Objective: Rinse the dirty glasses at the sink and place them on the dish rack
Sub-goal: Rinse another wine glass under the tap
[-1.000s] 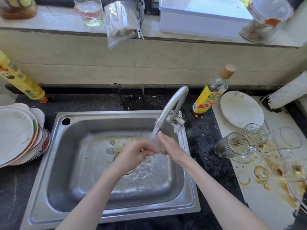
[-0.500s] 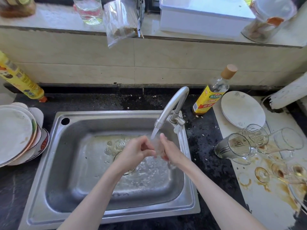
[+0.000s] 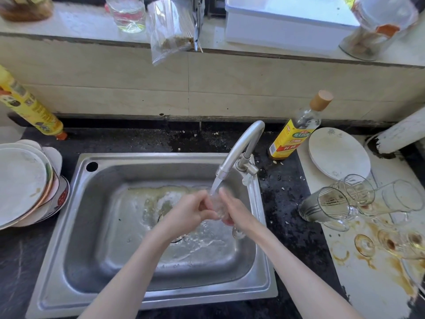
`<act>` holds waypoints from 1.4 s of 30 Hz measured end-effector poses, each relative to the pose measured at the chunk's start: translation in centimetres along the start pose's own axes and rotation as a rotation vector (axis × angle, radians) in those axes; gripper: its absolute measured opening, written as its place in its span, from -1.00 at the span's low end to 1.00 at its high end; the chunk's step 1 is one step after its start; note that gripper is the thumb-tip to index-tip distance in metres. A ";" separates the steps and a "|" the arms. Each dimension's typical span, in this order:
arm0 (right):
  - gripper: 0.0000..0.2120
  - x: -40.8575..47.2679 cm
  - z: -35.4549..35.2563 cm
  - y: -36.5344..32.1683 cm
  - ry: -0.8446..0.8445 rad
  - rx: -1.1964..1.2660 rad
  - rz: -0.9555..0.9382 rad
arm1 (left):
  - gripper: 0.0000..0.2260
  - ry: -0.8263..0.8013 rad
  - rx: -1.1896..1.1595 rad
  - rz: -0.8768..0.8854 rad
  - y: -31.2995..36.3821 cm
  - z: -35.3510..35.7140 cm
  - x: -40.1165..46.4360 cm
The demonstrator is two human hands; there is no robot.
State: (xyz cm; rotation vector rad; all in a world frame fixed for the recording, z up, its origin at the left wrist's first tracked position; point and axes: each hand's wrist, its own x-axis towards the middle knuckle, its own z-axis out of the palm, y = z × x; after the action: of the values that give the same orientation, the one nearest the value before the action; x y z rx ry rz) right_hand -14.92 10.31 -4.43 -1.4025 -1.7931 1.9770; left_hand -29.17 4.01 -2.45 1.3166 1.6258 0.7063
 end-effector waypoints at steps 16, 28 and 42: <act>-0.56 -0.2 -0.3 0.8 0.039 -0.006 -0.037 | -0.76 0.062 -0.066 0.010 -0.2 1.5 -0.3; -0.56 -0.6 0.6 -0.2 -0.006 -0.003 0.014 | -0.76 0.076 -0.072 0.016 0.0 0.5 -0.3; -0.62 -1.3 1.2 -0.7 -0.020 0.019 0.002 | -0.78 0.011 -0.037 -0.033 -0.1 0.1 -0.3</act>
State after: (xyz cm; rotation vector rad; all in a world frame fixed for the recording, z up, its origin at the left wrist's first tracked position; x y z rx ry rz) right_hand -15.32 8.80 -3.33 -1.3840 -1.7773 2.0109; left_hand -29.12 3.66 -2.42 1.2584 1.6321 0.7220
